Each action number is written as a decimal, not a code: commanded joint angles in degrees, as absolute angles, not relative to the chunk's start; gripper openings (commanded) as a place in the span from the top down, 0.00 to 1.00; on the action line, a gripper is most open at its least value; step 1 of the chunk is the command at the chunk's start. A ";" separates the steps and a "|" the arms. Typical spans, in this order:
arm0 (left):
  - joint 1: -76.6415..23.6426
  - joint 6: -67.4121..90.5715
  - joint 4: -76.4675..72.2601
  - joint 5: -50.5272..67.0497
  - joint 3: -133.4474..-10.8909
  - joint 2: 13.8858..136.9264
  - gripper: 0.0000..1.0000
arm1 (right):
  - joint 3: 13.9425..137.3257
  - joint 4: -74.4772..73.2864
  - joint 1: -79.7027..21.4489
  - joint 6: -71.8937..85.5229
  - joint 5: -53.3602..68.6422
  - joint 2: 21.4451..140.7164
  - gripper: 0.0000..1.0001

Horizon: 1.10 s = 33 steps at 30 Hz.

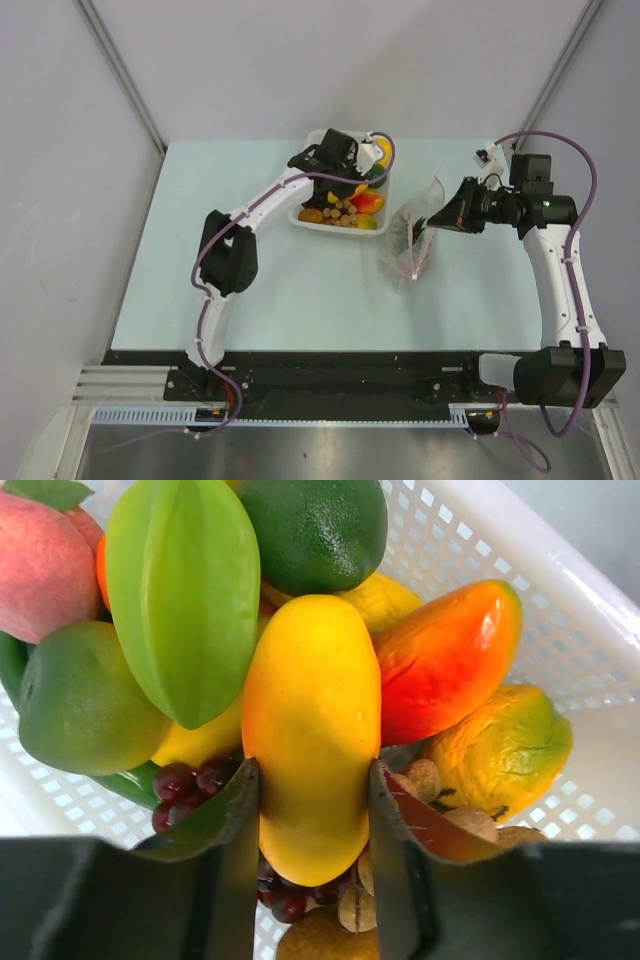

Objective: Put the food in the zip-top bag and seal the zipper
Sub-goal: Pick up the fake fruit from the bin, then place the fake fruit in the zipper food storage bag.

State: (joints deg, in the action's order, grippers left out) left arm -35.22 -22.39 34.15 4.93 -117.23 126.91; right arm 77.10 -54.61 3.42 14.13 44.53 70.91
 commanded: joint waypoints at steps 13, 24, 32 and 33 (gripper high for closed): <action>-35.42 -11.19 29.98 15.11 -122.61 106.89 0.98 | 76.82 -46.50 1.32 19.77 47.46 73.47 1.00; -44.82 17.38 15.74 16.27 -114.90 98.53 1.00 | 76.29 -43.50 -1.76 23.47 46.32 75.06 1.00; -53.42 32.52 18.88 3.89 -110.21 100.19 1.00 | 73.83 -43.77 -0.53 24.52 45.26 74.36 1.00; -53.87 32.95 19.94 2.30 -109.95 100.80 1.00 | 73.65 -43.77 -0.35 24.43 45.44 74.44 1.00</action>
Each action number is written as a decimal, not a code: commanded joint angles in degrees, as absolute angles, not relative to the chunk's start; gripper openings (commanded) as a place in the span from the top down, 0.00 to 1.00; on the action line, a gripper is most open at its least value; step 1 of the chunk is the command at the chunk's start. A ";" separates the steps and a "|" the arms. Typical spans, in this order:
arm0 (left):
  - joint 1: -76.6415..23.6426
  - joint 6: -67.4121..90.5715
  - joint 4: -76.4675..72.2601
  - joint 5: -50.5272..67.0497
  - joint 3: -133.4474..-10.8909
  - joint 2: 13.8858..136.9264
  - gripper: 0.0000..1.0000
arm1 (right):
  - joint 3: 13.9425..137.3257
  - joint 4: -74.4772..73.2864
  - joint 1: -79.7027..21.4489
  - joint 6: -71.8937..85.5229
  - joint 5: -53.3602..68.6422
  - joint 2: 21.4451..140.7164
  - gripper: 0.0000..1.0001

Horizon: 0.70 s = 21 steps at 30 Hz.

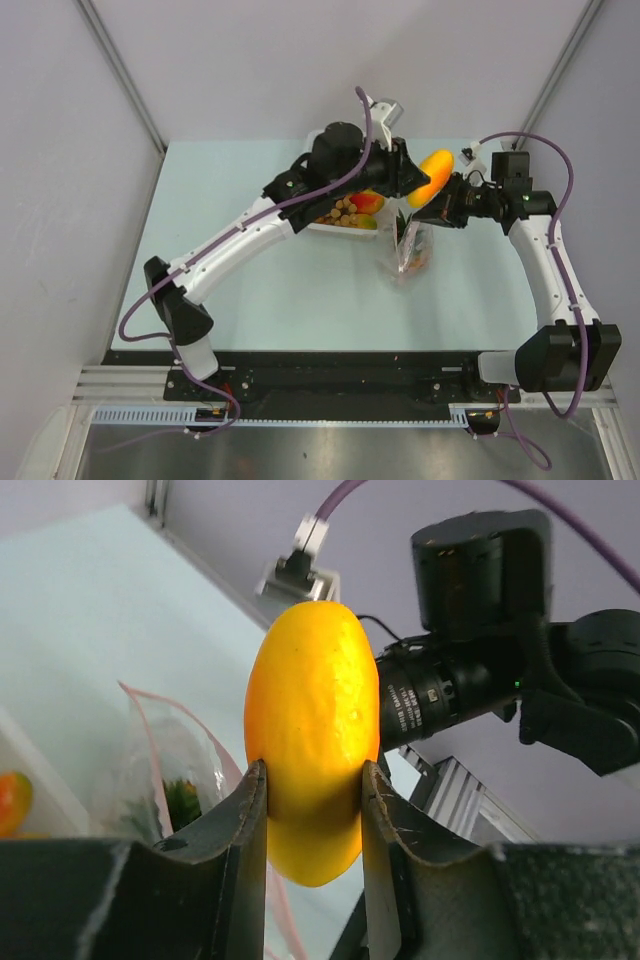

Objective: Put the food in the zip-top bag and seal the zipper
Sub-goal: Place the fake fruit in the zipper food storage bag.

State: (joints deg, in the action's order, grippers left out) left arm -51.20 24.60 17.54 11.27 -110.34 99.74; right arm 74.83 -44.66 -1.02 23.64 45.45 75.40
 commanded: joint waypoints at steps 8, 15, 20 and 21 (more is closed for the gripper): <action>-54.05 34.02 27.15 -5.09 -102.75 98.97 1.00 | 71.90 -45.18 3.34 23.73 44.47 71.19 1.00; -54.14 27.43 34.18 -10.11 -102.83 99.49 1.00 | 71.37 -43.42 4.04 26.01 48.50 69.35 1.00; -55.11 21.37 30.07 -0.90 -106.25 99.23 0.54 | 70.84 -39.55 3.69 29.01 52.12 68.47 1.00; -55.02 19.10 29.28 1.04 -106.43 98.01 0.50 | 71.10 -39.81 3.95 28.92 52.38 68.47 1.00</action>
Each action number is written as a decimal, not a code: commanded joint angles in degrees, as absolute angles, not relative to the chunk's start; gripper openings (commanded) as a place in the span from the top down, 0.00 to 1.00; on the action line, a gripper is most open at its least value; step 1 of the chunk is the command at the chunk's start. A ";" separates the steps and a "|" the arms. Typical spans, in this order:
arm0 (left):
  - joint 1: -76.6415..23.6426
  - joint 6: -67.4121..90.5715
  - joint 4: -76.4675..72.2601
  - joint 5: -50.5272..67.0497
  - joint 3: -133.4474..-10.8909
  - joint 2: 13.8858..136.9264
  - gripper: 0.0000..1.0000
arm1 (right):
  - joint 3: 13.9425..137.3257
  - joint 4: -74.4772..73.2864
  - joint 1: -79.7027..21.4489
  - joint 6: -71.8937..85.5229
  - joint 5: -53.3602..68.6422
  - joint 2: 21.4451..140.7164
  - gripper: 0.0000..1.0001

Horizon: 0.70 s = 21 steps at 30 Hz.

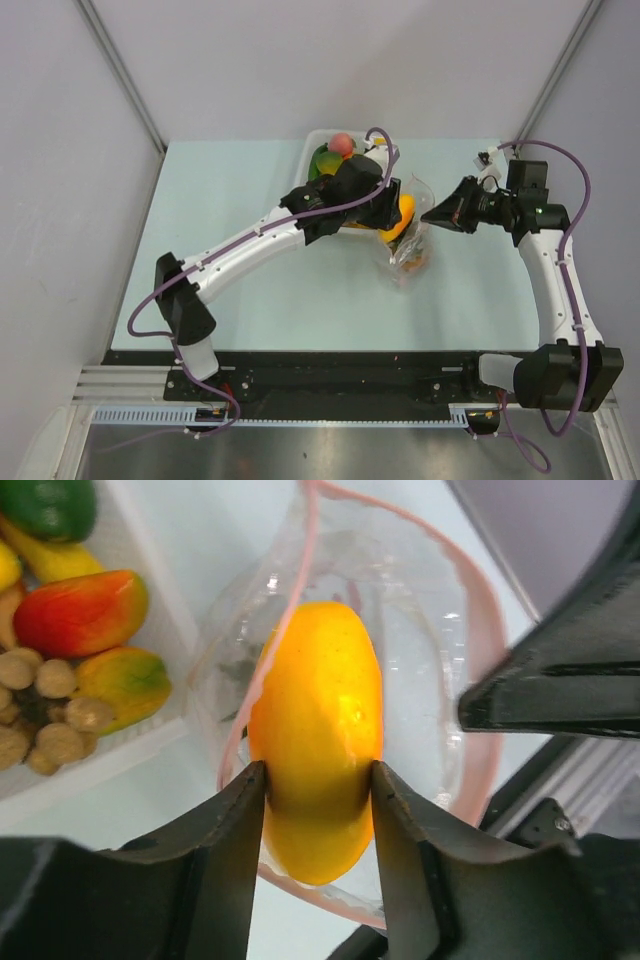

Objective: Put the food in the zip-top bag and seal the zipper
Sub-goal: Place the fake fruit in the zipper food storage bag, then pick up the fake fruit from the bin.

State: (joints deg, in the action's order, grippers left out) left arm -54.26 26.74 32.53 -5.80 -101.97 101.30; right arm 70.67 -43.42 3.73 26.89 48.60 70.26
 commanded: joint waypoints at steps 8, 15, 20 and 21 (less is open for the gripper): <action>-47.04 8.27 18.82 3.25 -102.40 89.48 0.00 | 75.93 -43.33 7.03 26.37 53.52 68.82 1.00; -36.48 -10.23 13.45 11.06 -99.93 94.56 0.00 | 79.54 -45.78 7.03 25.15 52.30 70.13 1.00; -35.33 -20.12 12.75 9.76 -103.00 104.92 0.01 | 77.17 -47.72 6.86 23.38 50.80 70.05 1.00; -35.25 -21.95 11.27 9.58 -103.27 106.42 0.01 | 76.82 -47.72 6.86 23.29 50.80 70.05 1.00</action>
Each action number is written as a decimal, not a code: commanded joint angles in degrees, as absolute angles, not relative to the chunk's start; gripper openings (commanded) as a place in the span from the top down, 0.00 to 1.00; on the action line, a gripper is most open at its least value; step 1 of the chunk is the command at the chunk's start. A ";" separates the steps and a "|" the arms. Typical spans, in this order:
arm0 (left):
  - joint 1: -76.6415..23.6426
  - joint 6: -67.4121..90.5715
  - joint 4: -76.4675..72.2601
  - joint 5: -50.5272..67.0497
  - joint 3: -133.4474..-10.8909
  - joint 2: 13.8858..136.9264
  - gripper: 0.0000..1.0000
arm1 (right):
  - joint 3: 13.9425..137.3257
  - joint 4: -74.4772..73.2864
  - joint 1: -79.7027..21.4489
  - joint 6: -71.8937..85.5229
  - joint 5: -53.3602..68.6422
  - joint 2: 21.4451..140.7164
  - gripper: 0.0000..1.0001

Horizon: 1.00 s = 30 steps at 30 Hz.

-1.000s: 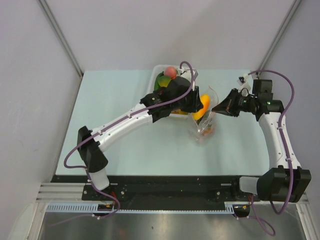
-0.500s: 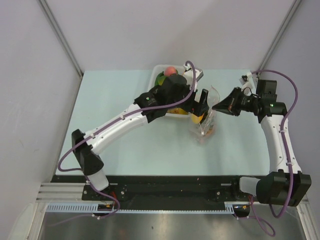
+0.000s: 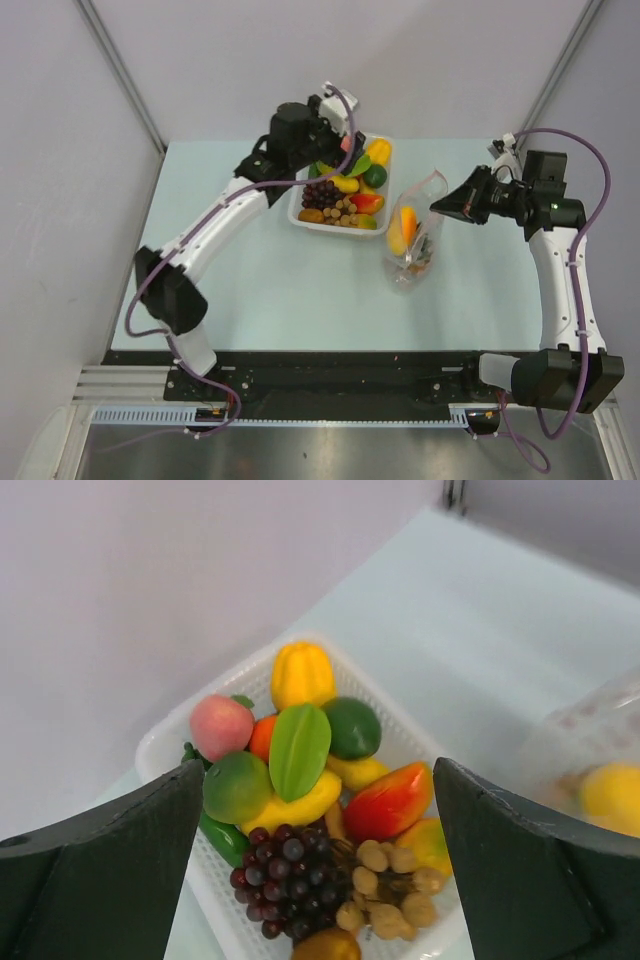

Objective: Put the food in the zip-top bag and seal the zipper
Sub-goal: Pick up the fake fruit from the bin.

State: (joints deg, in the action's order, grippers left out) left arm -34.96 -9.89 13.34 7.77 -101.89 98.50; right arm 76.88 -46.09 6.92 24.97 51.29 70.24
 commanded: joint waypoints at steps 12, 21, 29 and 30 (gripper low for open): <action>-34.89 -31.98 0.18 6.77 -106.61 121.45 0.08 | 75.94 -48.08 6.68 22.50 51.24 70.66 1.00; -34.89 -39.02 3.43 6.68 -111.53 127.53 0.00 | 75.85 -47.90 6.68 21.88 50.98 72.15 1.00; -34.89 -44.03 5.98 7.03 -112.59 129.63 0.02 | 75.85 -47.73 6.68 21.62 51.06 72.77 1.00; -34.89 -44.56 6.15 6.60 -112.94 130.07 0.03 | 75.76 -47.81 6.68 21.62 51.06 72.77 1.00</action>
